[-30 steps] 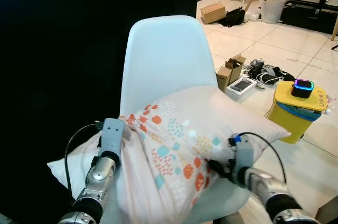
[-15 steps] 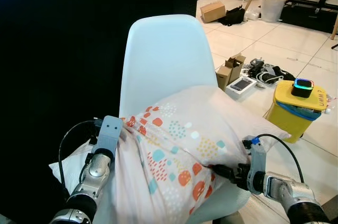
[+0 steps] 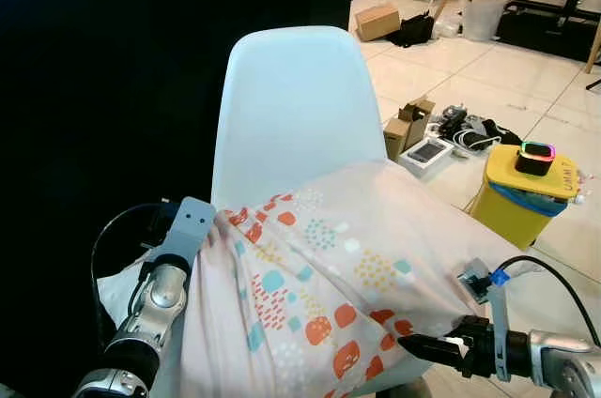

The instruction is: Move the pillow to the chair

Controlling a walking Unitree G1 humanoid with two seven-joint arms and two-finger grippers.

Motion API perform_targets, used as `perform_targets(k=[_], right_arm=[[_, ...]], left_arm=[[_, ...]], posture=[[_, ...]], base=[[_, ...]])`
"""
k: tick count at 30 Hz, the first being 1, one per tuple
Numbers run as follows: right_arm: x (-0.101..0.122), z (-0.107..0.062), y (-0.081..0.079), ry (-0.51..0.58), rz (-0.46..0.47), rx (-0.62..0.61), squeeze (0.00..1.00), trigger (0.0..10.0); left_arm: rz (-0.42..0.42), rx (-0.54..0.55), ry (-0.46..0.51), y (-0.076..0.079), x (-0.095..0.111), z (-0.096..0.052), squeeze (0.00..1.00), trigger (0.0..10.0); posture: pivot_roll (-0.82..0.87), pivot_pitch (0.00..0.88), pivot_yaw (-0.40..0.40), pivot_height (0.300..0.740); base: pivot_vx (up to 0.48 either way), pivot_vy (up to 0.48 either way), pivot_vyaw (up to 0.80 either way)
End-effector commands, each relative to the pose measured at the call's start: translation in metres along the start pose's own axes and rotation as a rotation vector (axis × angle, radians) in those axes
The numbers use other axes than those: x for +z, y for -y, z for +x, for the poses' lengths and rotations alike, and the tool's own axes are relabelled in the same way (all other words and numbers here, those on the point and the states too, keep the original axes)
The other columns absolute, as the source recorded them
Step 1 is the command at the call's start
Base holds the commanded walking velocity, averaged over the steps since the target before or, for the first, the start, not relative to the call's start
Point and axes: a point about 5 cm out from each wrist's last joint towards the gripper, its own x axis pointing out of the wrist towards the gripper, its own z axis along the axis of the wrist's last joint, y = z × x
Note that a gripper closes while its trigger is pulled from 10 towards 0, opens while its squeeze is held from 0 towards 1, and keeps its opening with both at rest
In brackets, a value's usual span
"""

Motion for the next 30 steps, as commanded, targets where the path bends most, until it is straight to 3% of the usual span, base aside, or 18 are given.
perform_targets(k=[1,4,9,12,15,20,25,28,30], right_arm=[[0.025,-0.012,-0.006,0.158,-0.017,0.043,0.00,10.0],[0.028,-0.016,-0.015,0.227,0.016,0.137,0.00,10.0],[0.021,-0.012,-0.021,0.234,0.042,0.195,0.00,10.0],[0.000,0.012,-0.026,0.056,0.019,0.162,0.00,10.0],[-0.010,0.025,-0.028,-0.025,0.009,0.134,0.00,10.0],[-0.024,0.032,-0.025,-0.158,-0.043,0.072,0.00,10.0],[-0.017,0.016,-0.019,-0.244,-0.123,0.004,0.00,10.0],[-0.017,0.024,-0.026,-0.256,-0.147,0.030,0.00,10.0],[-0.016,0.032,-0.033,-0.234,-0.152,0.063,0.00,10.0]], left_arm=[[0.001,0.023,0.013,-0.002,0.006,0.003,0.00,10.0],[-0.002,0.026,0.014,0.000,0.007,0.003,0.00,10.0],[-0.002,0.027,0.022,0.002,0.012,0.004,0.00,10.0],[-0.033,0.018,0.051,0.007,0.022,0.007,0.00,10.0],[-0.054,0.007,0.072,0.010,0.029,0.008,0.00,10.0],[-0.073,-0.026,0.098,0.018,0.038,0.010,0.00,10.0],[-0.169,-0.161,0.136,0.043,0.045,0.001,0.00,10.0],[-0.219,-0.252,0.166,0.057,0.051,-0.005,0.00,10.0],[-0.171,-0.335,0.170,0.069,0.050,-0.010,0.00,10.0]], posture=[[0.07,0.011,0.001,0.554],[0.07,0.011,0.002,0.554],[0.07,0.011,0.005,0.569],[0.07,0.011,0.011,0.583],[0.07,0.011,0.010,0.592],[0.07,0.011,0.009,0.606],[0.06,0.014,0.013,0.629],[0.06,0.015,0.012,0.643],[0.06,0.015,0.012,0.652]], base=[[0.000,0.000,0.00],[0.000,0.000,0.00],[0.000,0.000,0.00],[0.000,0.000,0.00],[0.000,0.000,0.00],[0.000,0.000,0.00],[0.000,0.000,0.00],[0.000,0.000,0.00],[0.000,0.000,0.00]])
